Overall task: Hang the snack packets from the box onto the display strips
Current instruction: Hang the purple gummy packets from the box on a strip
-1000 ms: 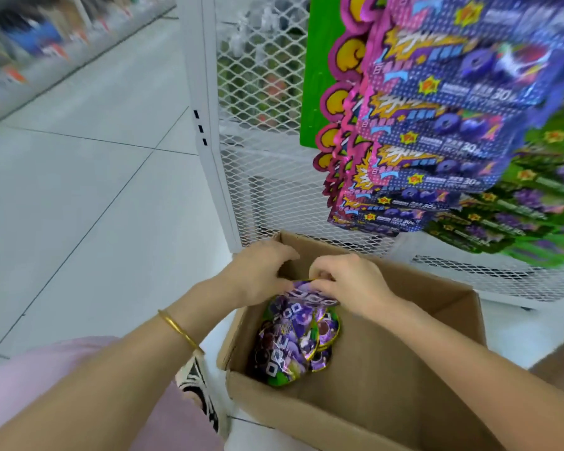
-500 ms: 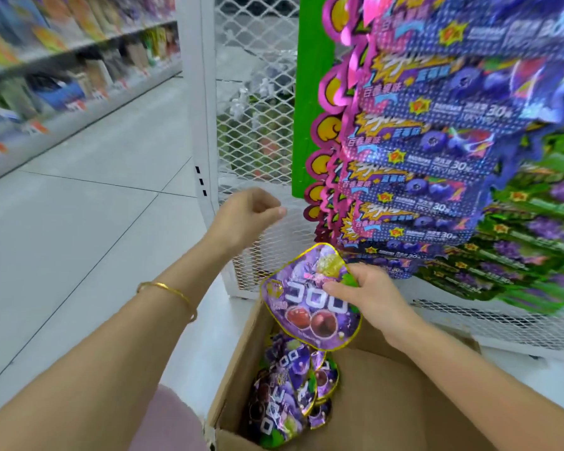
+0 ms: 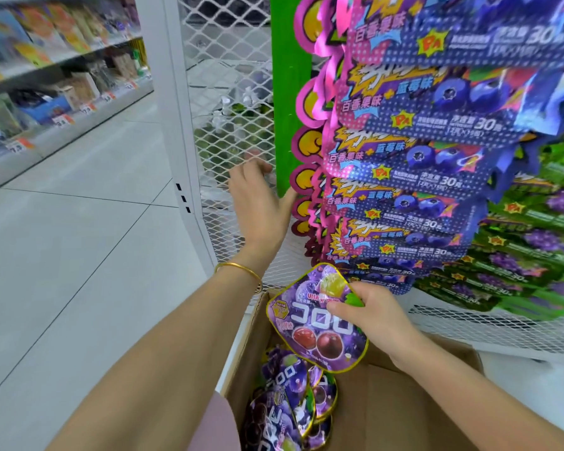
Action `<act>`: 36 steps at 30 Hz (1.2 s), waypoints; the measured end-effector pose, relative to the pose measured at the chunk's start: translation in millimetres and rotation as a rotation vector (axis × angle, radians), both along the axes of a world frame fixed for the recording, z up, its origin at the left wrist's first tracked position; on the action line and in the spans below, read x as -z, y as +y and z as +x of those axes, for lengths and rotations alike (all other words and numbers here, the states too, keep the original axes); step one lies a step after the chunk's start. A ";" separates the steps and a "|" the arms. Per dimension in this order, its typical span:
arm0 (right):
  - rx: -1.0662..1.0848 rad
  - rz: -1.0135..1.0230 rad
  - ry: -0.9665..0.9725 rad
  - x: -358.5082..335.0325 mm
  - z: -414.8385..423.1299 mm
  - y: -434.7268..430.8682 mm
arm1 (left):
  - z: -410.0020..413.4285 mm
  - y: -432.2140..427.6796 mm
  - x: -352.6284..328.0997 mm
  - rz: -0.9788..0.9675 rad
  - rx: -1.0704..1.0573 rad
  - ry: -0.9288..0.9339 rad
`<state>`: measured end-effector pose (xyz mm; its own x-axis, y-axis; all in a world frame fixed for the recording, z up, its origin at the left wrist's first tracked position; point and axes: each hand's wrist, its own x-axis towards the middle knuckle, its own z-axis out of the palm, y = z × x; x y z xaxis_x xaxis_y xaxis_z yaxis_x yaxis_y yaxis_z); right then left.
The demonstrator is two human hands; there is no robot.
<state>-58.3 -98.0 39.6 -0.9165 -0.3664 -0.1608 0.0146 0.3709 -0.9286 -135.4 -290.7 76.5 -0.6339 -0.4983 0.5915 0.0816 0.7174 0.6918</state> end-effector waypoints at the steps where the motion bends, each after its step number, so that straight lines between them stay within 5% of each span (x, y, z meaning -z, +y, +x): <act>1: 0.006 -0.002 -0.008 1.1 0.5 2.0 | -0.9 1.1 0.8 -0.008 -0.012 0.000; 15: 0.035 -0.002 -0.069 -1.5 12.2 22.5 | 3.5 4.4 -8.4 0.065 -0.051 -0.021; 36: 0.024 -0.249 0.203 -70.8 9.1 -85.9 | 114.6 -59.5 -56.0 0.625 0.530 -0.466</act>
